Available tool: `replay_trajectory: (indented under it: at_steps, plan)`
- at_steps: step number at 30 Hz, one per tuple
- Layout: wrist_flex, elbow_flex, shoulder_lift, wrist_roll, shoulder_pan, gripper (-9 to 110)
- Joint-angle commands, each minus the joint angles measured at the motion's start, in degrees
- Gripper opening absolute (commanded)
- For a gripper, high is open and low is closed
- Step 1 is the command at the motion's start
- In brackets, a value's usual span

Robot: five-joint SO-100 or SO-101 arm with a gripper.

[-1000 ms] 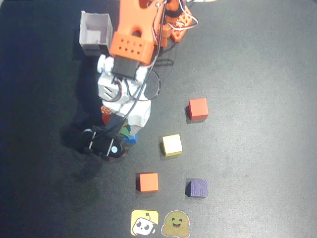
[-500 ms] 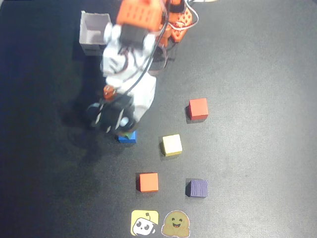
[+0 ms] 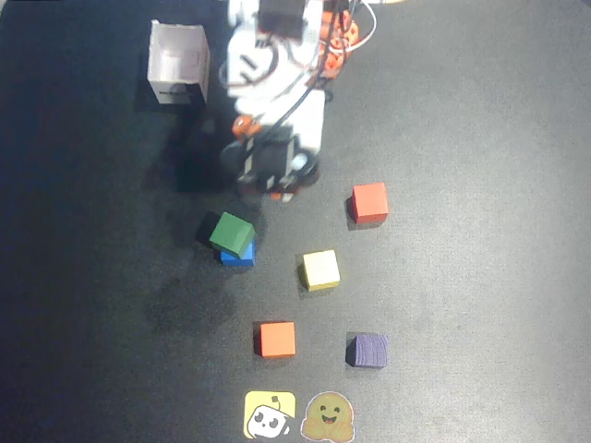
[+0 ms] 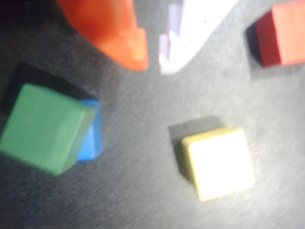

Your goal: Put the green cube on top of the blue cube.

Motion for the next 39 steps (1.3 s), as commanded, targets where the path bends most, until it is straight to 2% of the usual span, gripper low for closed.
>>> replay_trajectory:
  at_steps: [1, 6, 19, 29, 39]
  plan:
    - [1.3, 4.7, 10.9, -0.2, -1.0, 0]
    - [7.6, 11.2, 24.9, -0.4, -1.5, 0]
    - [7.2, 17.7, 24.9, -1.8, -2.5, 1]
    - [12.3, 17.8, 24.9, -1.8, -2.5, 0]
    - [12.2, 17.8, 24.9, -6.9, -2.5, 0]
